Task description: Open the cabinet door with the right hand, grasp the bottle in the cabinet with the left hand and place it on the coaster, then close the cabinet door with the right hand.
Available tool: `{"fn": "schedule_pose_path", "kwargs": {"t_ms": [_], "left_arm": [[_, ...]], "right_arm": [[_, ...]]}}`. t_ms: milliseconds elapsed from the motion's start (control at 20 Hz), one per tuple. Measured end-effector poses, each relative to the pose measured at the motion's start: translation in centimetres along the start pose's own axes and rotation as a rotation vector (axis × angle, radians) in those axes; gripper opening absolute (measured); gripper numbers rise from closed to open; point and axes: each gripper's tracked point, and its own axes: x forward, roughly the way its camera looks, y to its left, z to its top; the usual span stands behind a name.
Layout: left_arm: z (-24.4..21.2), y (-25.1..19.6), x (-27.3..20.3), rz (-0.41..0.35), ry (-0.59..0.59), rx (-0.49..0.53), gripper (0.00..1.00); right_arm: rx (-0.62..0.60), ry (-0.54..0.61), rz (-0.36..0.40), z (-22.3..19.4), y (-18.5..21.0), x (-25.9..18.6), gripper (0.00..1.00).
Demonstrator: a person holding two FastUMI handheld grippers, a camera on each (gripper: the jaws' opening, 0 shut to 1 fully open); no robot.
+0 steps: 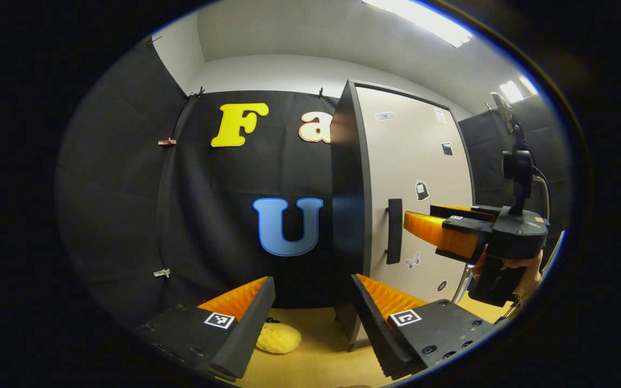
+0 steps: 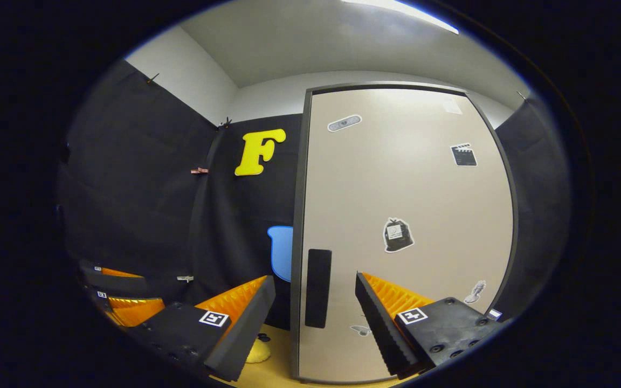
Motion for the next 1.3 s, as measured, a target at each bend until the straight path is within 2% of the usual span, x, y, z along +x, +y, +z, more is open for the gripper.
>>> {"fn": "schedule_pose_path", "kwargs": {"t_ms": [100, 600, 700, 800, 850, 950, 1000, 1050, 1100, 1300], "left_arm": [[-0.6, 1.4, 0.3, 0.013, 0.011, 0.007, 0.89], [-3.0, 4.7, 2.4, -0.008, 0.053, -0.014, 0.89], [-3.0, 5.0, 2.6, -0.01, 0.054, -0.006, 0.89], [-3.1, 5.1, 2.5, -0.013, 0.053, 0.001, 0.89], [-3.1, 5.1, 2.4, -0.017, 0.051, 0.001, 0.89], [-3.1, 5.0, 2.2, -0.019, 0.053, -0.001, 0.89], [-3.2, 4.9, 2.1, -0.019, 0.056, -0.001, 0.89], [-3.2, 5.0, 1.9, -0.017, 0.06, -0.001, 0.89], [-3.3, 4.9, 1.7, -0.017, 0.063, -0.003, 0.89], [-2.7, 4.7, 1.3, -0.015, 0.053, -0.005, 0.89]], "right_arm": [[-0.016, 0.01, -0.029, -1.0, 0.4, 1.4, 0.97], [-0.006, 0.079, -0.189, -4.8, -1.2, 5.5, 0.76], [-0.002, 0.106, -0.213, -5.6, -1.7, 5.9, 0.67], [0.006, 0.111, -0.212, -6.0, -1.5, 6.0, 0.43], [0.006, 0.113, -0.22, -6.3, -1.8, 6.2, 0.45], [0.008, 0.111, -0.231, -6.1, -1.9, 6.0, 0.32], [0.005, 0.108, -0.232, -5.9, -1.9, 6.0, 0.31], [-0.008, 0.117, -0.233, -6.1, -1.7, 6.1, 0.14], [-0.023, 0.133, -0.223, -6.1, -1.7, 5.9, 0.16], [-0.017, 0.147, -0.174, -5.9, -1.4, 5.2, 0.16]]}}
